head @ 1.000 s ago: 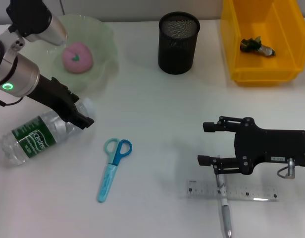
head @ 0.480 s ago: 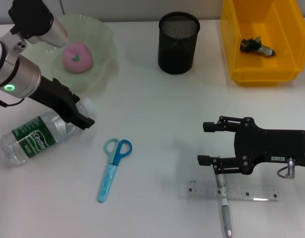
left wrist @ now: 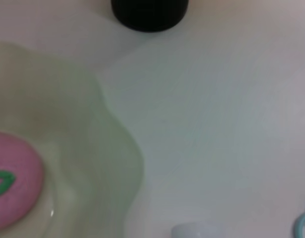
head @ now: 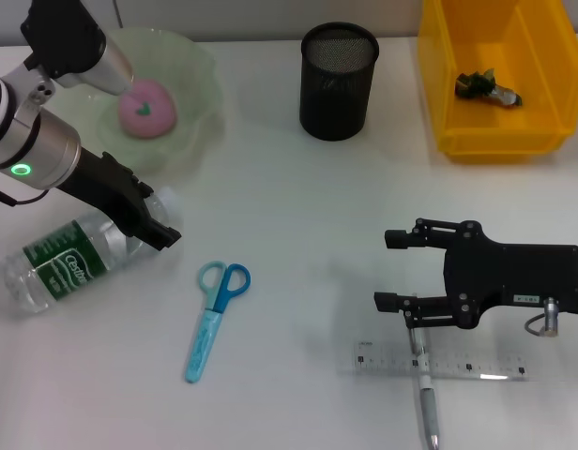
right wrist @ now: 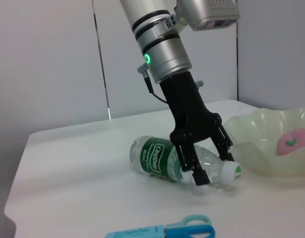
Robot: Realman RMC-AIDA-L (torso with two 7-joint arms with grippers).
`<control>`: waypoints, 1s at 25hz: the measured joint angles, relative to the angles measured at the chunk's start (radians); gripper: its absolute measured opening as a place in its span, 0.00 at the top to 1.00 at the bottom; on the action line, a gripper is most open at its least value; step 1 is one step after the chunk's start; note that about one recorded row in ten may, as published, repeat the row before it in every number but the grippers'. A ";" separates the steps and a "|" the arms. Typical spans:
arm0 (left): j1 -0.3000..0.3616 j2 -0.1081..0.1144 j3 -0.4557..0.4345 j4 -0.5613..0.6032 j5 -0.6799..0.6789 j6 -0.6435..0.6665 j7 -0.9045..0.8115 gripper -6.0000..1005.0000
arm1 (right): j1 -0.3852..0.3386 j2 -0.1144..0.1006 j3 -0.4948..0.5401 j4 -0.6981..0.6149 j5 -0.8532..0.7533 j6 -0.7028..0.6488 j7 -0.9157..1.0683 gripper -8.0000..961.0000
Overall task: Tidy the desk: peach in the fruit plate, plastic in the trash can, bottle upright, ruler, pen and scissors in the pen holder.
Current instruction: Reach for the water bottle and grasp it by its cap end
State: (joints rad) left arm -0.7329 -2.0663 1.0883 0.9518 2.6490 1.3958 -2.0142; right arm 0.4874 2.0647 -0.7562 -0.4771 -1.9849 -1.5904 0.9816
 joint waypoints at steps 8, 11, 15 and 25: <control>-0.002 -0.002 0.003 0.007 -0.009 0.019 0.000 0.19 | 0.000 0.000 -0.001 0.000 0.000 0.006 0.000 0.17; -0.002 -0.003 0.009 0.004 -0.010 0.019 0.001 0.19 | 0.000 0.000 -0.002 0.000 0.000 0.006 0.000 0.17; -0.002 -0.004 0.015 0.001 -0.015 0.016 0.007 0.19 | 0.001 0.000 -0.002 0.000 0.000 0.006 0.000 0.18; -0.002 -0.005 0.029 -0.018 -0.025 0.010 0.013 0.22 | 0.007 0.000 -0.002 0.000 0.000 0.006 0.000 0.18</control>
State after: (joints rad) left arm -0.7347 -2.0709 1.1172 0.9338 2.6241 1.4054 -2.0008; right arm 0.4939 2.0647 -0.7577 -0.4771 -1.9849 -1.5846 0.9817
